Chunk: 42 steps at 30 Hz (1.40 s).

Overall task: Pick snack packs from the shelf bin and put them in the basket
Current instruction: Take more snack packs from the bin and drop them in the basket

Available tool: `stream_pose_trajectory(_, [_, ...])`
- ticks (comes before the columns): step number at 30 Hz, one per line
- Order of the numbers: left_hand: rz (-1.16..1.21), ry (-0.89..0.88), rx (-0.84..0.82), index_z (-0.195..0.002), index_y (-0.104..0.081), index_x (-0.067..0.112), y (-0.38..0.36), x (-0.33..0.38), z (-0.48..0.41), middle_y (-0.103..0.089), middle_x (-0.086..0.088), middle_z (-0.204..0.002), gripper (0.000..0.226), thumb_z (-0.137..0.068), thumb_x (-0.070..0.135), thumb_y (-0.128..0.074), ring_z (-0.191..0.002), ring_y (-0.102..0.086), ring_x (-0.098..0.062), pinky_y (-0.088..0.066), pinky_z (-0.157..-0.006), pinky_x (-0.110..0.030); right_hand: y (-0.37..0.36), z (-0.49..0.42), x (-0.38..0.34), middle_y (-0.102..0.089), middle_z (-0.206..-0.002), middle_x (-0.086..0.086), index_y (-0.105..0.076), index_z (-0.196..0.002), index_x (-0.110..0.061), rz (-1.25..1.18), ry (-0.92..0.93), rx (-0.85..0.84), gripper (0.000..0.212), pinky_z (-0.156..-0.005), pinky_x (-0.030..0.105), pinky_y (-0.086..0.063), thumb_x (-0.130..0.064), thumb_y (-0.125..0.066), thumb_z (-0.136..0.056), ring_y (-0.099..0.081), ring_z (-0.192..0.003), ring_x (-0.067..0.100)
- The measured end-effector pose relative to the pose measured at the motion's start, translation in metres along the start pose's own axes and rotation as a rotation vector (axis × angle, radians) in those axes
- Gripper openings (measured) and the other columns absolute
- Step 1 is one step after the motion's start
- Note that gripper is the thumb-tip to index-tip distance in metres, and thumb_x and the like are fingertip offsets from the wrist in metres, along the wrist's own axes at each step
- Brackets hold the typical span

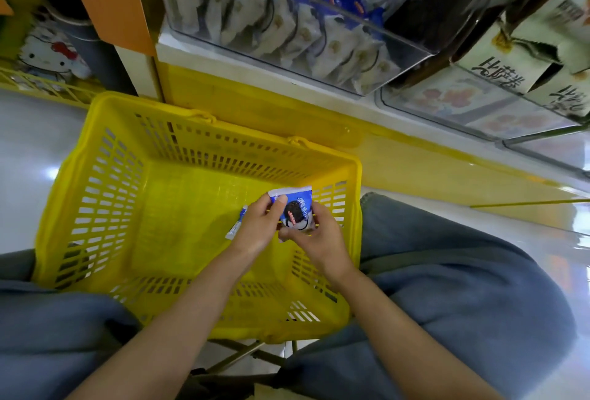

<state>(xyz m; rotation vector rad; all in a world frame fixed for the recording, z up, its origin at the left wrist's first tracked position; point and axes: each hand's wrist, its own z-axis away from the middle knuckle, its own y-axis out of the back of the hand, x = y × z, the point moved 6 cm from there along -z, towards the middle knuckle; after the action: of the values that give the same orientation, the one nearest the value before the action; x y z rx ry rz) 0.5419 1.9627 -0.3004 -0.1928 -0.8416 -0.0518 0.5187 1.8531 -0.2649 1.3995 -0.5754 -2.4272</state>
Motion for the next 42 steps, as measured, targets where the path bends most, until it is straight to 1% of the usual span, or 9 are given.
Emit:
stream_pose_trajectory(4, [-0.041, -0.14, 0.029, -0.084, -0.059, -0.001, 0.003, 0.039, 0.009, -0.06, -0.016, -0.078, 0.028, -0.096, 0.021, -0.047, -0.07, -0.053, -0.02, -0.045, -0.066, -0.031, 0.014, 0.006, -0.028, -0.067, -0.094, 0.001, -0.056, -0.102, -0.015, -0.178, 0.032, 0.0, 0.023, -0.067, 0.01, -0.048, -0.003, -0.064, -0.084, -0.064, -0.075, -0.005])
stream_pose_trajectory(9, [0.148, -0.255, -0.022, -0.085, -0.054, 0.005, -0.012, 0.103, 0.024, -0.06, -0.007, -0.076, 0.022, -0.098, 0.016, -0.039, -0.059, -0.059, -0.002, -0.051, -0.061, -0.02, 0.058, 0.015, -0.078, -0.066, -0.109, 0.011, -0.053, -0.111, -0.018, -0.15, 0.152, 0.166, 0.022, -0.077, 0.03, -0.055, -0.019, -0.057, -0.089, -0.067, -0.094, 0.02])
stream_pose_trajectory(11, [0.102, -0.348, -0.012, -0.086, -0.05, 0.01, -0.015, 0.132, 0.03, -0.058, -0.006, -0.079, 0.017, -0.099, 0.015, -0.039, -0.068, -0.059, -0.013, -0.052, -0.07, -0.03, 0.076, 0.018, -0.104, -0.066, -0.109, 0.01, -0.056, -0.109, -0.017, -0.137, 0.253, 0.212, 0.02, -0.074, 0.024, -0.053, -0.017, -0.057, -0.089, -0.066, -0.095, 0.02])
stream_pose_trajectory(18, [-0.35, -0.959, 0.159, -0.104, -0.053, 0.012, 0.01, 0.235, 0.075, -0.051, 0.008, -0.09, 0.013, -0.094, 0.014, -0.046, -0.08, -0.048, -0.005, -0.037, -0.075, -0.018, 0.116, 0.026, -0.203, -0.063, -0.102, -0.006, -0.055, -0.109, -0.025, -0.012, 0.633, 0.444, 0.019, -0.068, 0.024, -0.05, -0.024, -0.055, -0.09, -0.061, -0.085, 0.008])
stream_pose_trajectory(22, [-0.784, -1.244, 0.361, -0.108, -0.052, 0.01, 0.023, 0.273, 0.093, -0.054, -0.005, -0.105, 0.018, -0.092, 0.013, -0.047, -0.101, -0.046, -0.022, -0.034, -0.087, -0.033, 0.116, 0.007, -0.248, -0.061, -0.098, -0.011, -0.055, -0.111, -0.018, 0.055, 0.694, 0.525, 0.021, -0.065, 0.025, -0.051, -0.026, -0.055, -0.091, -0.06, -0.081, 0.002])
stream_pose_trajectory(24, [-0.981, -1.263, 0.439, -0.114, -0.052, 0.008, 0.029, 0.28, 0.086, -0.055, -0.012, -0.113, 0.023, -0.092, 0.016, -0.048, -0.108, -0.046, -0.03, -0.034, -0.091, -0.04, 0.114, -0.011, -0.263, -0.062, -0.1, -0.009, -0.055, -0.111, -0.019, 0.084, 0.653, 0.546, 0.023, -0.072, 0.034, -0.054, -0.03, -0.056, -0.091, -0.062, -0.088, 0.006])
stream_pose_trajectory(27, [-1.234, -1.214, 0.482, -0.114, -0.054, 0.008, 0.038, 0.283, 0.069, -0.058, -0.014, -0.114, 0.032, -0.096, 0.029, -0.039, -0.109, -0.049, -0.031, -0.034, -0.092, -0.04, 0.11, -0.049, -0.285, -0.063, -0.098, -0.01, -0.057, -0.117, -0.01, 0.128, 0.609, 0.562, 0.035, -0.072, 0.02, -0.051, -0.034, -0.056, -0.091, -0.06, -0.087, -0.004])
stream_pose_trajectory(30, [-1.379, -1.301, 0.501, -0.1, -0.062, 0.01, 0.039, 0.28, 0.068, -0.067, -0.009, -0.096, 0.04, -0.098, 0.033, -0.029, -0.092, -0.059, -0.028, -0.038, -0.082, -0.036, 0.107, -0.095, -0.307, -0.064, -0.105, 0.006, -0.058, -0.117, -0.003, 0.148, 0.593, 0.598, 0.037, -0.072, 0.012, -0.043, -0.029, -0.057, -0.091, -0.058, -0.095, 0.013])
stream_pose_trajectory(42, [-1.351, -1.508, 0.608, -0.082, -0.065, 0.019, 0.042, 0.274, 0.067, -0.067, 0.002, -0.074, 0.031, -0.093, 0.031, -0.038, -0.072, -0.062, -0.016, -0.042, -0.073, -0.028, 0.084, -0.205, -0.361, -0.054, -0.122, 0.012, -0.042, -0.124, -0.002, 0.329, 0.601, 0.557, 0.036, -0.082, 0.013, -0.041, -0.014, -0.054, -0.092, -0.054, -0.106, 0.019])
